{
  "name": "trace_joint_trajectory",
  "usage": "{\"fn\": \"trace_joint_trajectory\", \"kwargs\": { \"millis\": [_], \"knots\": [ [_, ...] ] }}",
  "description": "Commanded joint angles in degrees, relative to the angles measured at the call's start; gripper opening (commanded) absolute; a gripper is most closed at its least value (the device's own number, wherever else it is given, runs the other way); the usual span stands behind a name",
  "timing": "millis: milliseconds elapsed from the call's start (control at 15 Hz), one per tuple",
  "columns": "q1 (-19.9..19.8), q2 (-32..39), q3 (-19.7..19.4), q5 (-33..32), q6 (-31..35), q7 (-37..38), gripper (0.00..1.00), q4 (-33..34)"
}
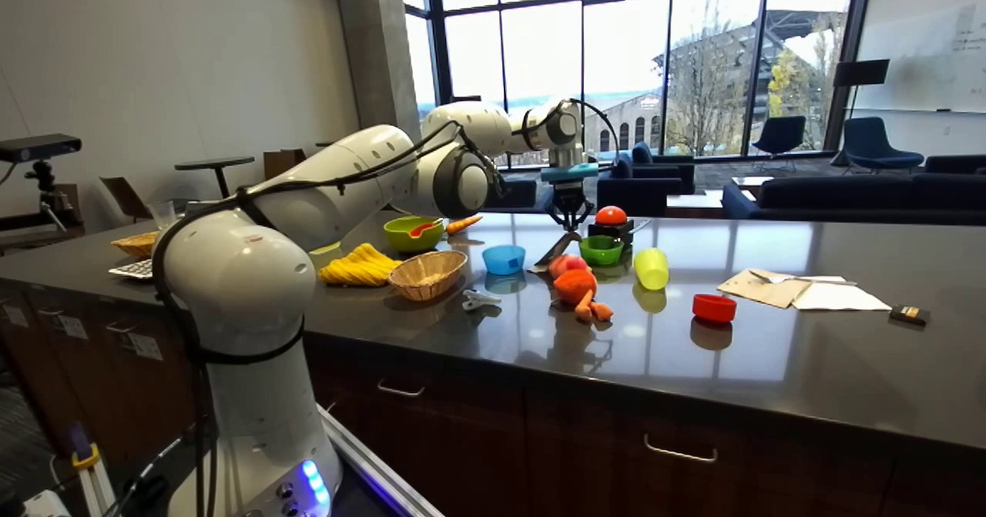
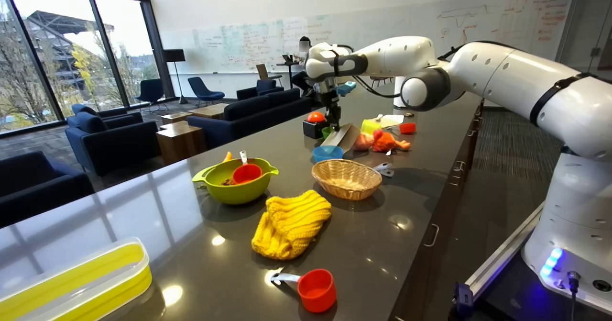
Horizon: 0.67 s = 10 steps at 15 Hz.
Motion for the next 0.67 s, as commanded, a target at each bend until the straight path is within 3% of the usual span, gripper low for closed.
{"fn": "trace_joint_trajectory", "kwargs": {
  "millis": [0, 600],
  "knots": [
    [2.3, 0.7, -4.5, -5.4, 3.0, 3.1, 0.00, -0.7],
    [4.5, 2.7, -8.6, -11.6, 3.6, 6.2, 0.00, -2.3]
  ]
}}
